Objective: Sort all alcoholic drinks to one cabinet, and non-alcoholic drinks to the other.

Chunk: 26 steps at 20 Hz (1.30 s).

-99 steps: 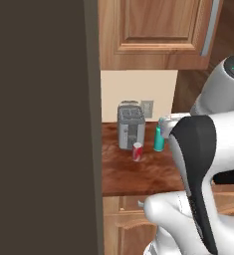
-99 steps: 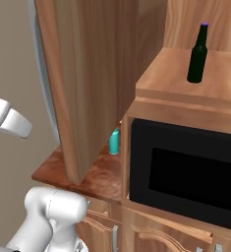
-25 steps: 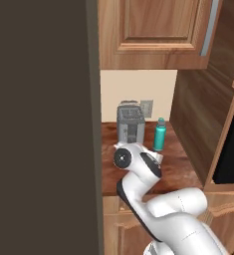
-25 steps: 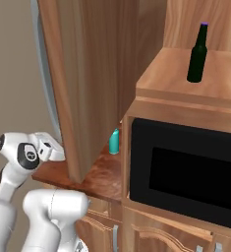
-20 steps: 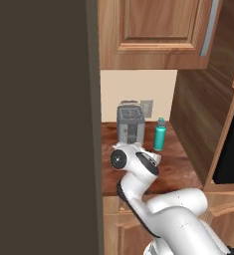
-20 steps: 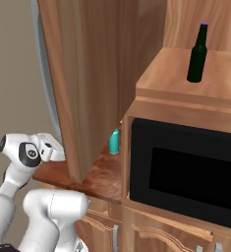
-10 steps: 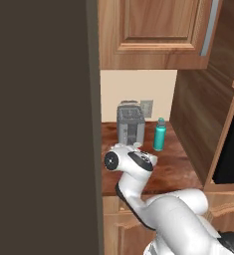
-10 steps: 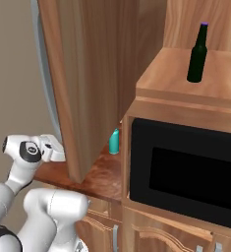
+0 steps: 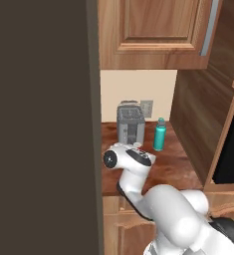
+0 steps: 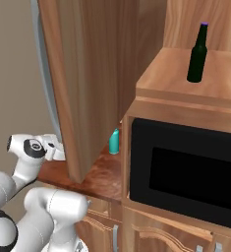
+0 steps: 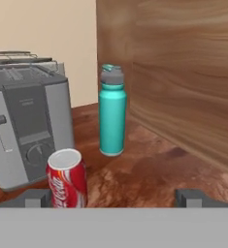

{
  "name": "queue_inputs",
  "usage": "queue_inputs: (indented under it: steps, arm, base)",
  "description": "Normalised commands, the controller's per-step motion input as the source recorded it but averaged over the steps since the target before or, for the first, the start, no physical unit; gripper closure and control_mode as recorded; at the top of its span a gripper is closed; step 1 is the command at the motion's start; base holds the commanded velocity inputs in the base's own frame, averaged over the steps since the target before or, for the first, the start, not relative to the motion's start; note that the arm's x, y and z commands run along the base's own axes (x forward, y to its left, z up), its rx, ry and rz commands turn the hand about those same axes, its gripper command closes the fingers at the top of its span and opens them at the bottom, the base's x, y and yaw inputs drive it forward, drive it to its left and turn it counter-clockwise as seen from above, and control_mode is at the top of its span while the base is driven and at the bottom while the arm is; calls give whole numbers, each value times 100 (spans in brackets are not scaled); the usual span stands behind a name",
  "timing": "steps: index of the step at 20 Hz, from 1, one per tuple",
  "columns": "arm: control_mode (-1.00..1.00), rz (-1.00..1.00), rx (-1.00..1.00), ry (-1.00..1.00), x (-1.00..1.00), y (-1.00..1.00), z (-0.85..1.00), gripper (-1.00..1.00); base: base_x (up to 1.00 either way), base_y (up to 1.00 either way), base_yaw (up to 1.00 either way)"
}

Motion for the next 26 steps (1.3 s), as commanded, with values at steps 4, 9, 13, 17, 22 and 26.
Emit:
queue_inputs:
  steps: [4,9,13,17,22,26]
  arm:
    - [-100,0,0,0,16,0,-15,-100]
    - [-100,0,0,0,17,0,-13,-100]
    - [-100,0,0,0,22,0,-10,-100]
    - [-100,0,0,0,21,0,-10,-100]
    - [-100,0,0,0,20,0,-13,-100]
    - [-100,0,0,0,21,0,-16,-100]
  base:
    - [0,0,0]
    - [0,0,0]
    - [0,0,0]
    - [0,0,0]
    - [0,0,0]
    - [0,0,0]
